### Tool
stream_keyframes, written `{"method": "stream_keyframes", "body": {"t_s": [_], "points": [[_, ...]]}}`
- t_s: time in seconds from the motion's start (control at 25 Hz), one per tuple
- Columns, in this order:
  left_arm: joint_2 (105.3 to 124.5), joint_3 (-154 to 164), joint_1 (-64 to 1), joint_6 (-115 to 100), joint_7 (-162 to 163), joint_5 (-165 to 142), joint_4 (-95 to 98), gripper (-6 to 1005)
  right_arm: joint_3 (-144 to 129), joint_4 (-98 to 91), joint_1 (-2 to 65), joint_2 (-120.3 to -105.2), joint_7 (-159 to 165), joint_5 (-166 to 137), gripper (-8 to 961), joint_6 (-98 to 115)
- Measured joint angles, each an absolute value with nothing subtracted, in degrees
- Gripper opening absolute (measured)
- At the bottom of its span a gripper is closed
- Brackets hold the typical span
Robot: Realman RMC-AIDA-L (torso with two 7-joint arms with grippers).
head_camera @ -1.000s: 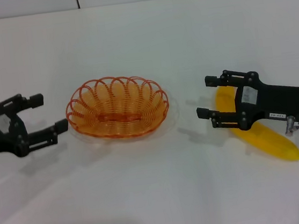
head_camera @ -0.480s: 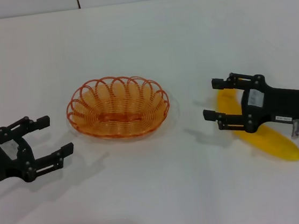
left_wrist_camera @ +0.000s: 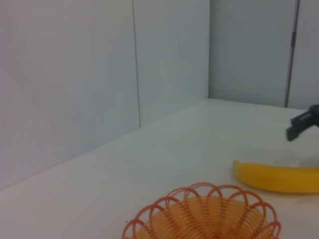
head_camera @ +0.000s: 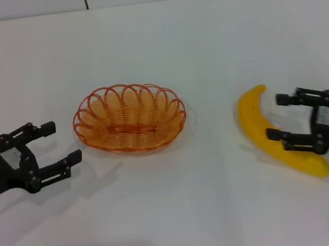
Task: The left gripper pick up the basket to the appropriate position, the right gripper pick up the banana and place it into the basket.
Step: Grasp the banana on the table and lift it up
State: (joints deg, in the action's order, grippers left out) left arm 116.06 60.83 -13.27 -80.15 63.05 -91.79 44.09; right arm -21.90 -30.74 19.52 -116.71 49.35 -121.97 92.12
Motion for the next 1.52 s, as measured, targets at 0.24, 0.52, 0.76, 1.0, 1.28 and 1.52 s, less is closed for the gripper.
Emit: {"method": "stream_keyframes", "body": {"t_s": [0.24, 0.52, 0.76, 1.0, 1.28, 1.52], "points": [[116.04, 59.16, -13.67, -80.19, 62.44, -91.75, 43.05, 831, -21.85, -34.12, 17.92, -116.80, 55.31, -123.80, 771, 94.29], [116.16, 58.85, -13.99, -80.24, 61.76, -91.70, 42.11, 831, -21.93, -32.37, 20.51, -116.91, 58.41, -126.00, 770, 92.30], [116.10, 57.65, -14.45, -80.33, 61.58, -91.66, 40.88, 831, -22.00, -31.53, 22.19, -116.87, 61.75, -129.93, 770, 89.19], [116.18, 57.49, -14.62, -80.46, 61.46, -91.66, 40.82, 831, -21.97, -31.61, 22.21, -116.81, 61.86, -131.09, 771, 88.07], [116.19, 57.48, -14.61, -81.16, 61.36, -91.66, 40.78, 831, -21.99, -31.46, 22.18, -116.88, 62.72, -131.62, 771, 85.37], [116.23, 57.47, -14.60, -81.22, 61.35, -91.51, 40.78, 831, -22.05, -31.34, 22.17, -116.99, 63.43, -132.94, 771, 84.89]]}}
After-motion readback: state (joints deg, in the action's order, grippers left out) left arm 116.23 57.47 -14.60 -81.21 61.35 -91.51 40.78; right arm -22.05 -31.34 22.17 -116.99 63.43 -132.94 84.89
